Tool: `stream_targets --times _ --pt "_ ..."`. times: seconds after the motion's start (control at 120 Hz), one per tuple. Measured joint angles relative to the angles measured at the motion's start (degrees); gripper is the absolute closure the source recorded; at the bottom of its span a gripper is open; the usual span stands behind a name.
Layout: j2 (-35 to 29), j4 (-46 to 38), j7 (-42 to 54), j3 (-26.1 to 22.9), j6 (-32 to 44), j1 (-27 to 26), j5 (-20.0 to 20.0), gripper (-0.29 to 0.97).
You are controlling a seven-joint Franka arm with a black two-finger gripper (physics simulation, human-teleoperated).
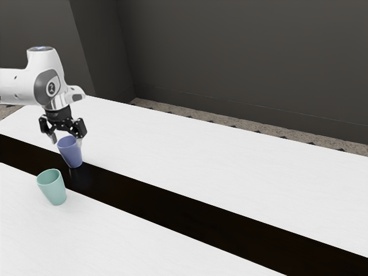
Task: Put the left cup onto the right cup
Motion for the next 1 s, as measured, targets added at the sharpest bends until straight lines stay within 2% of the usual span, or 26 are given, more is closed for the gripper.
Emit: stream_targets --times 0.475,1.0 --pt "4.04 3.13 4.09 0.00 0.07 1.52 -2.86 0.00" --pt "14.14 14.58 9.11 0.12 -1.02 3.07 -5.90 0.00"
